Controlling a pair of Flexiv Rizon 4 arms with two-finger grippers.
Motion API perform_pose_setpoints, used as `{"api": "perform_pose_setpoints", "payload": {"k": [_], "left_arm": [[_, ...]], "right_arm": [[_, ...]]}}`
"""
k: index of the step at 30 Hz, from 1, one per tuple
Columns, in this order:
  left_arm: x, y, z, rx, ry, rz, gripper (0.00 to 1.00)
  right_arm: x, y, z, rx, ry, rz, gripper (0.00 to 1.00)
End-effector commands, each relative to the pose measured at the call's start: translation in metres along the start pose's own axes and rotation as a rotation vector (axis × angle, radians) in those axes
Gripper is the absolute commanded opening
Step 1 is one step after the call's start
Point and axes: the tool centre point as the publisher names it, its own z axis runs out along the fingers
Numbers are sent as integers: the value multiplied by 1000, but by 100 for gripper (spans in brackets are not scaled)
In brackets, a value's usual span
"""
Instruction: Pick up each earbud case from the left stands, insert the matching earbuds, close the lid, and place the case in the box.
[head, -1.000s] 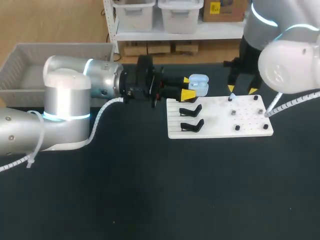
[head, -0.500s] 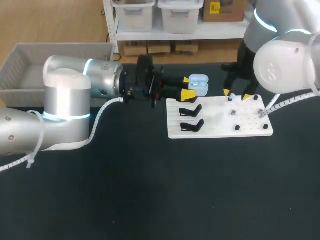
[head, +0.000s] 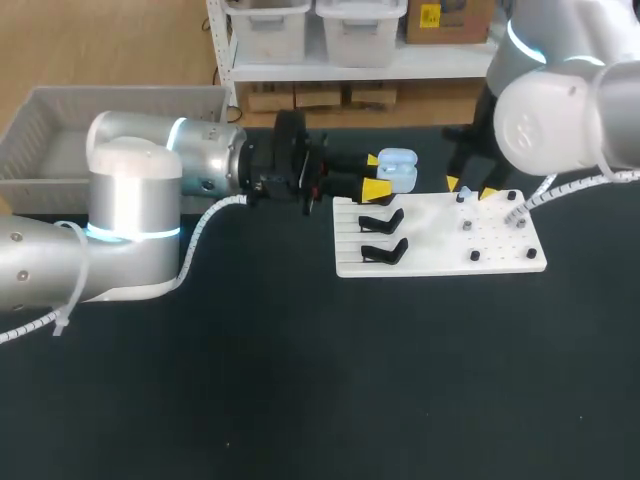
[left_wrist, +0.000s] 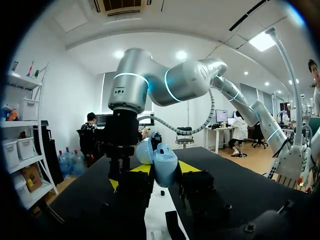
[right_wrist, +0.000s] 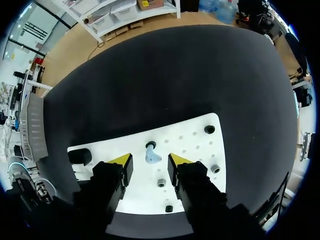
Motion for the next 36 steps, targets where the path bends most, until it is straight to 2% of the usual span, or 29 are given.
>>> {"api": "perform_pose_setpoints", "payload": {"k": [1,36], "left_arm": [[0,-2,0,-7,-1,3,0],[0,-2,0,-7,-1,3,0]], "right_arm": [[-3,0,3,-2,0,4,43],[6,-4,7,-24,-20,22,33]]}}
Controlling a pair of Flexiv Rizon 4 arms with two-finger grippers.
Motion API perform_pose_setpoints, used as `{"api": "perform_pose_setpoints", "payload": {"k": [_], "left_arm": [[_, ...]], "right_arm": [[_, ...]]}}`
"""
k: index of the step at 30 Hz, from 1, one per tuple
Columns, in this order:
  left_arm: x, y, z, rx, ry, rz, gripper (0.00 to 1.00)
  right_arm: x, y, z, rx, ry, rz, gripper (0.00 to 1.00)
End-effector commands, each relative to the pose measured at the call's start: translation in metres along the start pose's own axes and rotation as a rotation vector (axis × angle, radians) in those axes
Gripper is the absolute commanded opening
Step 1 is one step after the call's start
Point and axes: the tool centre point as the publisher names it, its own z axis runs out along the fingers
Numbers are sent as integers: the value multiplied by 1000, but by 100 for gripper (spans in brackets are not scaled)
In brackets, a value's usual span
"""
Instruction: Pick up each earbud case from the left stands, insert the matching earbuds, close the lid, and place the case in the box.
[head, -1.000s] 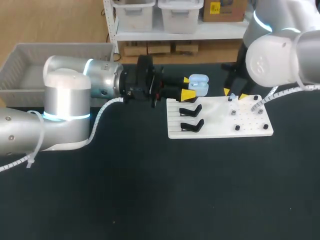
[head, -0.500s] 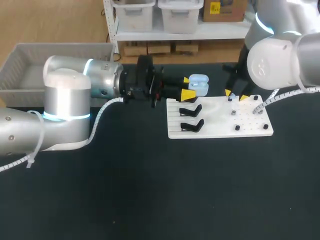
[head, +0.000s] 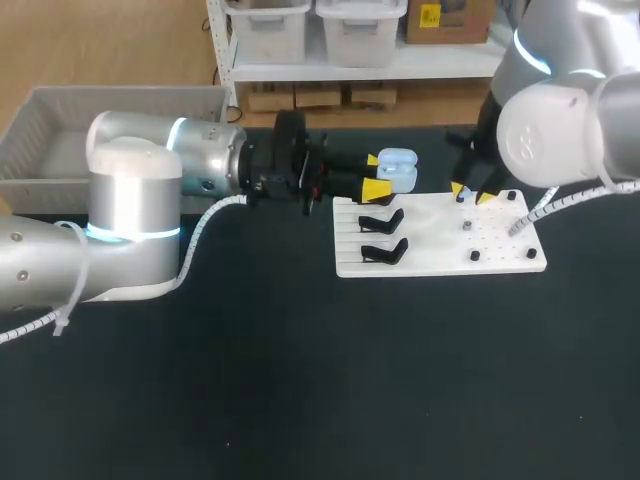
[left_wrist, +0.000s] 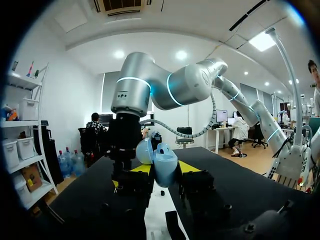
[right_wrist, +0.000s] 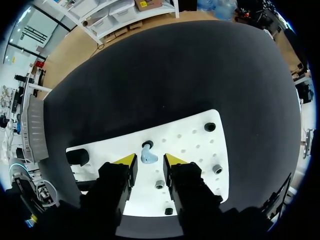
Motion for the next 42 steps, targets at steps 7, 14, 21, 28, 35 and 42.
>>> {"api": "perform_pose_setpoints", "payload": {"k": [7,14,21,28,35,42], "left_arm": [[0,-2,0,-7,-1,3,0],[0,-2,0,-7,-1,3,0],[0,-2,0,-7,-1,3,0],[0,-2,0,-7,-1,3,0],[0,-2,0,-7,-1,3,0],[0,-2,0,-7,-1,3,0]], "right_arm": [[1,3,1,-1,-10,1,27],[0,4,2,3,-11,0,0],[-1,3,-6,5,-16,2,0],[2,5,-40,-12,-48,-2,0],[8,9,-110,-47,-100,15,0],[17,20,-175,-67,-102,5,0]]}}
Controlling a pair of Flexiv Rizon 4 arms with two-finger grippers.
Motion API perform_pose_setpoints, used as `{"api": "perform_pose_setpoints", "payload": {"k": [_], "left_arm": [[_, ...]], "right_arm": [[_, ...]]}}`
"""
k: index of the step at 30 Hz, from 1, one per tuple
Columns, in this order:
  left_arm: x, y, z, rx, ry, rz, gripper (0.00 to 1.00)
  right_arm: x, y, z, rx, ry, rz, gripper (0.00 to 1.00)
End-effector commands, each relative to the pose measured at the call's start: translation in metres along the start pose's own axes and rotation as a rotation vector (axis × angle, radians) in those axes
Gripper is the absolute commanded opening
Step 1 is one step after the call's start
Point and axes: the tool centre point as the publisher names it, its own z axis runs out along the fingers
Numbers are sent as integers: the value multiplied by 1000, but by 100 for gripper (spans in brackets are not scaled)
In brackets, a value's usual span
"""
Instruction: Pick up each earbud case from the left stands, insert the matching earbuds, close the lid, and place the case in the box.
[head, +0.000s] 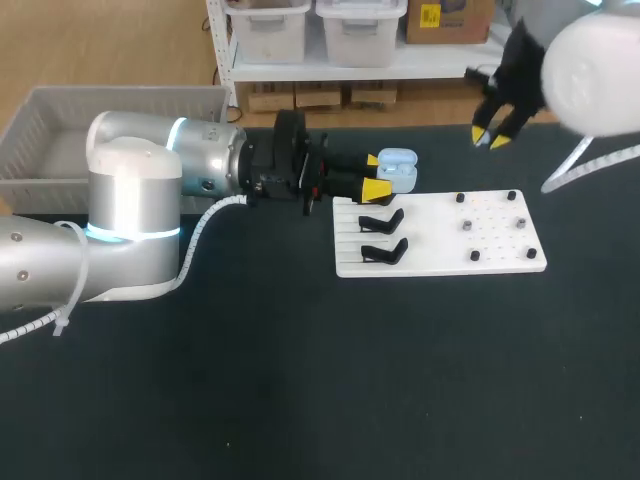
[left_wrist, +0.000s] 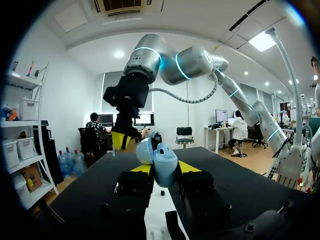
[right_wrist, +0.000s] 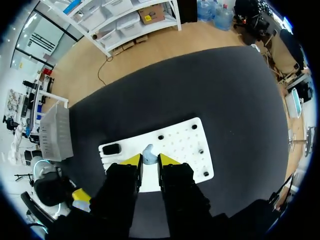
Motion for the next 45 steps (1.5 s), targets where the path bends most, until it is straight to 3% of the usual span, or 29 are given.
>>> {"api": "perform_pose_setpoints", "payload": {"k": [1,6,10,15,19,41,45], "left_arm": [[0,-2,0,-7,-1,3,0],[0,-2,0,-7,-1,3,0],[0,-2,0,-7,-1,3,0],[0,-2,0,-7,-1,3,0],[0,-2,0,-7,-1,3,0],[0,-2,0,-7,-1,3,0],[0,-2,0,-7,-1,3,0]], "right_arm": [[14,4,-66,-12,-2,1,0],[22,23,-97,-36,79,-32,0],[35,45,-113,-36,98,-99,0],[50,71,-120,-24,117,-177,0],[54,86,-115,7,82,-190,0],[53,88,-113,11,71,-181,0],[59,95,-114,12,82,-230,0]]}}
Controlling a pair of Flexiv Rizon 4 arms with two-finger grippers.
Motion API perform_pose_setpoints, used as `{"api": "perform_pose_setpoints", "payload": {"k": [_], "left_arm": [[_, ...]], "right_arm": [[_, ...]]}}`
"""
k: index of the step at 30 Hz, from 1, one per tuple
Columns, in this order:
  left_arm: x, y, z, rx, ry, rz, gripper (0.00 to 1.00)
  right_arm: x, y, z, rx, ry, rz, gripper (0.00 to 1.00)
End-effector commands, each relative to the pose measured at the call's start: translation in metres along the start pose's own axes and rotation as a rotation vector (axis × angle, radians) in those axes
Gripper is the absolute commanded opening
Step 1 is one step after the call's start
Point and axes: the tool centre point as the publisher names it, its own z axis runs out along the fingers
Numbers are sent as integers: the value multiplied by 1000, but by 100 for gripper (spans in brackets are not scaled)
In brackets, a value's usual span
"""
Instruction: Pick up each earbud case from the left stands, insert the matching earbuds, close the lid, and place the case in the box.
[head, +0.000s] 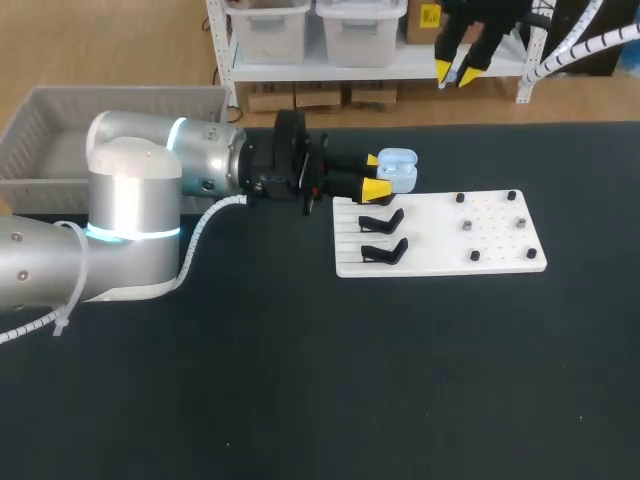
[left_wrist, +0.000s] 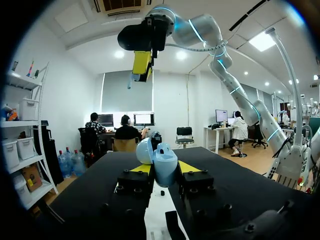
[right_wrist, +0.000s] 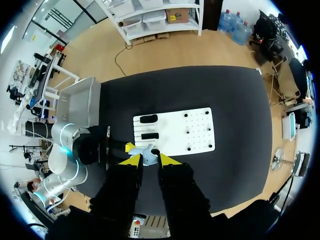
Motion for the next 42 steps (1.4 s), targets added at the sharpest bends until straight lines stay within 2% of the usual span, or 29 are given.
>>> {"api": "perform_pose_setpoints", "payload": {"k": [1,4,17,23,25,26,32,42], "left_arm": [[0,-2,0,-7,-2,3,0],[0,-2,0,-7,-2,3,0],[0,-2,0,-7,-2,3,0],[0,-2,0,-7,-2,3,0],[0,-2,0,-7,-2,3,0],[0,-2,0,-7,-2,3,0],[0,-2,0,-7,-2,3,0],[0,-2,0,-7,-2,3,0]], "right_arm": [[4,8,0,-4,11,-35,0],[11,14,1,-17,23,-83,0],[53,32,14,25,118,-258,0],[71,37,27,34,118,-287,0],[76,38,30,48,76,-281,0],[77,39,31,76,54,-291,0],[80,39,46,106,44,-298,0],[75,41,57,119,47,-303,0]]}}
